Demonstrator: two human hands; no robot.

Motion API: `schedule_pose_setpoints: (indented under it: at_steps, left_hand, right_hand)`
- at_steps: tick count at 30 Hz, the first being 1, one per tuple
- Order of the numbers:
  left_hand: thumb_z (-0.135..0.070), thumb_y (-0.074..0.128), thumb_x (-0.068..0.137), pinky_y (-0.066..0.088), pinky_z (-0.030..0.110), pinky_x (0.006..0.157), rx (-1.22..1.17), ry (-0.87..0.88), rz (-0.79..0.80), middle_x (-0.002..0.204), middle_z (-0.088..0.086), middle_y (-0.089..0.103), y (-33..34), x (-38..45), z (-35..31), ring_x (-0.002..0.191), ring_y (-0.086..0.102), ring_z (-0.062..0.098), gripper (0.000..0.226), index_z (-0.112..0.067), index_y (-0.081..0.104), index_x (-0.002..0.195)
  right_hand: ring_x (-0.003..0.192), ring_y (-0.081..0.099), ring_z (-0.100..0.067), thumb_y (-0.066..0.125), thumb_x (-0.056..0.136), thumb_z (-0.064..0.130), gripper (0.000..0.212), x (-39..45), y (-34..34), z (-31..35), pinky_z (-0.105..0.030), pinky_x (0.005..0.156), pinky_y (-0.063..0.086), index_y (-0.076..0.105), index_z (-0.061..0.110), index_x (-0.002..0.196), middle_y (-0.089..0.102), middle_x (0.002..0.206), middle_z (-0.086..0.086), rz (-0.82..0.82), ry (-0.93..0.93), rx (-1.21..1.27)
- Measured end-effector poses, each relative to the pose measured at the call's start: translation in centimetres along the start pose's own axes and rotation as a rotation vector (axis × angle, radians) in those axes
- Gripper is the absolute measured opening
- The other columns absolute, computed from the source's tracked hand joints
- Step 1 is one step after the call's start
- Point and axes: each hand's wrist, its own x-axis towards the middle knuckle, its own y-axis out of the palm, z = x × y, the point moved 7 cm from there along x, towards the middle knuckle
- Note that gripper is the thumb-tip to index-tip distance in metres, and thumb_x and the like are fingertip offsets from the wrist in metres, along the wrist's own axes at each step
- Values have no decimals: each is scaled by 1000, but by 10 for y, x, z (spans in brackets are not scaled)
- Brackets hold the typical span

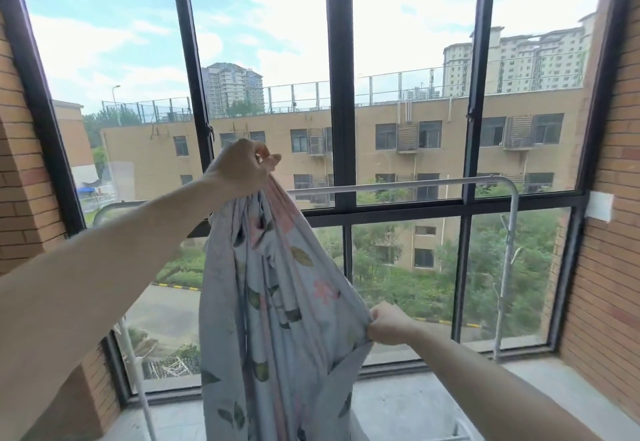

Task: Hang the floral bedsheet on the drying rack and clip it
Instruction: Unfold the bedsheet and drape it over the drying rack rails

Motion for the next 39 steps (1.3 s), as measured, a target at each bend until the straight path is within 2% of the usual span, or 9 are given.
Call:
schedule_pose_setpoints:
  at_steps: [5, 8, 16, 19, 23, 26, 30, 36, 39]
  left_hand:
    - [-56, 67, 93, 45, 32, 89, 98, -27, 6, 108, 3, 69, -18, 0, 24, 96, 61, 20, 46, -11, 73, 94]
    - [-71, 81, 67, 46, 19, 64, 129, -74, 112, 77, -7, 68, -23, -7, 43, 70, 62, 11, 59, -14, 74, 82]
    - [-80, 68, 70, 27, 28, 56, 129, -191, 145, 42, -8, 31, -50, -10, 82, 41, 30, 14, 69, -21, 47, 42]
    - [-86, 62, 71, 29, 29, 58, 122, -179, 82, 45, -2, 32, -66, -1, 80, 44, 31, 17, 71, -20, 45, 49]
    - [-90, 56, 72, 37, 28, 55, 169, -203, -35, 45, 1, 46, -114, 1, 92, 45, 45, 18, 75, -18, 58, 50]
    - [-88, 59, 75, 32, 26, 55, 133, -145, -85, 44, 0, 38, -129, 6, 84, 39, 35, 16, 74, -19, 50, 48]
    - [-87, 60, 73, 34, 27, 55, 176, -187, -95, 43, -3, 39, -131, 2, 89, 44, 39, 18, 73, -16, 53, 54]
    - [-96, 62, 60, 47, 31, 63, 196, -124, 48, 73, 11, 73, -108, -8, 90, 63, 65, 23, 92, -9, 76, 89]
    - [-86, 65, 69, 46, 24, 59, 145, -47, 170, 59, -12, 69, -83, -12, 51, 51, 62, 5, 53, -35, 77, 70]
  right_hand:
    - [68, 68, -20, 40, 92, 9, 27, 7, -11, -52, -31, 61, 54, 65, 5, 97, 70, 93, -9, -77, 242, 21]
    - [86, 75, -29, 40, 98, 6, 24, 22, -73, -63, -42, 81, 62, 63, 2, 103, 73, 102, -16, -284, 310, 372]
    - [80, 60, -19, 27, 107, 13, 35, -30, -317, 64, -32, 75, 54, 61, 12, 100, 62, 94, -5, -538, -69, 957]
    - [69, 49, -9, 31, 110, 21, 33, -53, -348, 106, -23, 66, 44, 47, 25, 82, 50, 84, 4, -752, -212, 726]
    - [47, 36, -15, 41, 108, 49, 49, -70, -347, 119, -28, 53, 36, 45, 23, 66, 40, 56, 4, -690, -353, -51]
    - [48, 33, -16, 45, 108, 45, 58, -104, -390, 124, -24, 51, 28, 44, 11, 61, 36, 53, 0, -1137, -512, 29]
    - [45, 27, -15, 51, 104, 48, 56, -77, -361, 140, -29, 52, 25, 34, 19, 59, 29, 51, 3, -783, -490, -127]
    - [40, 18, -10, 58, 100, 48, 58, -68, -339, 147, -24, 46, 20, 28, 22, 58, 22, 51, 4, -751, -528, 128]
    - [43, 19, -12, 63, 97, 50, 60, -67, -317, 179, -22, 46, 20, 28, 24, 56, 22, 52, 4, -678, -576, 200]
